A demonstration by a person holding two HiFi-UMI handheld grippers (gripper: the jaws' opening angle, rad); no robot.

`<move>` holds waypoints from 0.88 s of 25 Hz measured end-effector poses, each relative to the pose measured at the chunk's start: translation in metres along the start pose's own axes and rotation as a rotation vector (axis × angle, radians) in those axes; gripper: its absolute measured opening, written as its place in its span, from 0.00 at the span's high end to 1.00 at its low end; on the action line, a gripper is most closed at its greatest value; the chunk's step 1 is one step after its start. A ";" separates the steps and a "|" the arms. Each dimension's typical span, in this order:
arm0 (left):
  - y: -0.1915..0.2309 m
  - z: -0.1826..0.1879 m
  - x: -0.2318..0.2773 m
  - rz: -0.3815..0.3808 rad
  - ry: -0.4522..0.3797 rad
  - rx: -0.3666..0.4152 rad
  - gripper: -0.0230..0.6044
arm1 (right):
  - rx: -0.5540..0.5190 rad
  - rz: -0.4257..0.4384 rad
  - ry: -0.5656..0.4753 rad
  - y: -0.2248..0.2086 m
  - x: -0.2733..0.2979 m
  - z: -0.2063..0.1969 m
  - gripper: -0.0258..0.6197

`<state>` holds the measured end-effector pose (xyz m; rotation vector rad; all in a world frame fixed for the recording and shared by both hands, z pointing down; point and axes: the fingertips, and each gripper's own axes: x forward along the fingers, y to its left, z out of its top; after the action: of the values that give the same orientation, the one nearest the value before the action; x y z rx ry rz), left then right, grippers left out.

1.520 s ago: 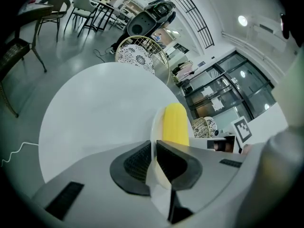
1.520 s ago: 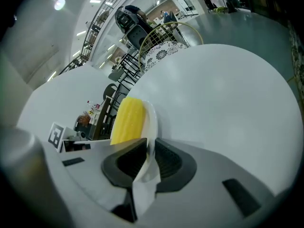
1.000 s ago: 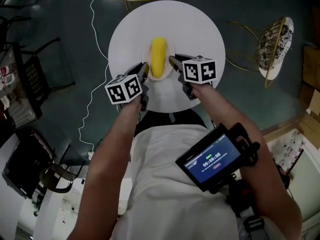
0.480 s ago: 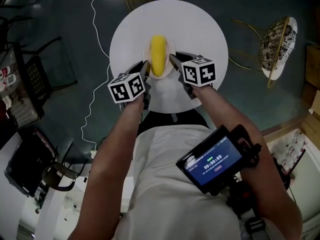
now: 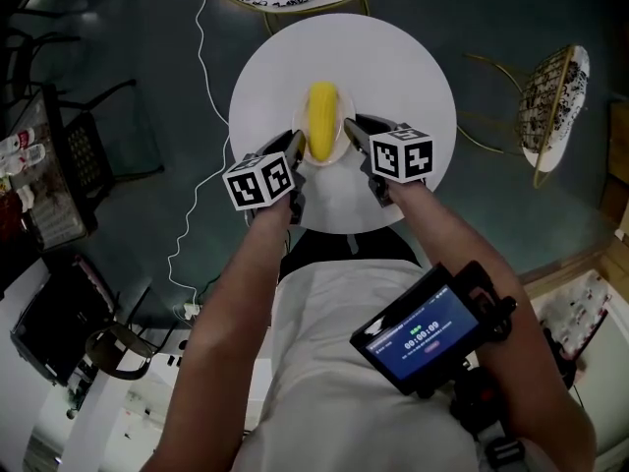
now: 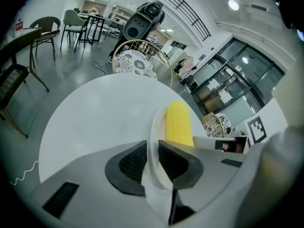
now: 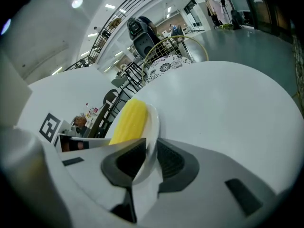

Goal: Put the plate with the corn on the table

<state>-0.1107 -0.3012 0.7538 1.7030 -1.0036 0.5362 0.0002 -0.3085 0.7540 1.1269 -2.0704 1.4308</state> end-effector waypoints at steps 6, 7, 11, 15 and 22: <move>0.016 0.005 -0.019 0.031 -0.107 -0.038 0.87 | 0.038 -0.006 -0.061 -0.007 -0.011 0.002 0.88; 0.016 0.004 -0.023 0.029 -0.123 -0.044 0.87 | 0.038 -0.009 -0.069 -0.008 -0.015 0.002 0.88; 0.009 -0.005 -0.040 0.011 -0.164 -0.068 0.87 | 0.011 -0.013 -0.088 -0.006 -0.037 -0.002 0.88; -0.006 -0.024 -0.055 0.017 -0.166 -0.048 0.87 | -0.014 0.013 -0.084 0.002 -0.056 -0.011 0.88; -0.033 -0.063 -0.094 0.039 -0.197 -0.017 0.88 | -0.050 0.060 -0.079 0.017 -0.094 -0.033 0.95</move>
<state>-0.1277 -0.2051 0.6881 1.7486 -1.1800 0.3885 0.0395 -0.2381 0.6922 1.1274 -2.1993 1.3739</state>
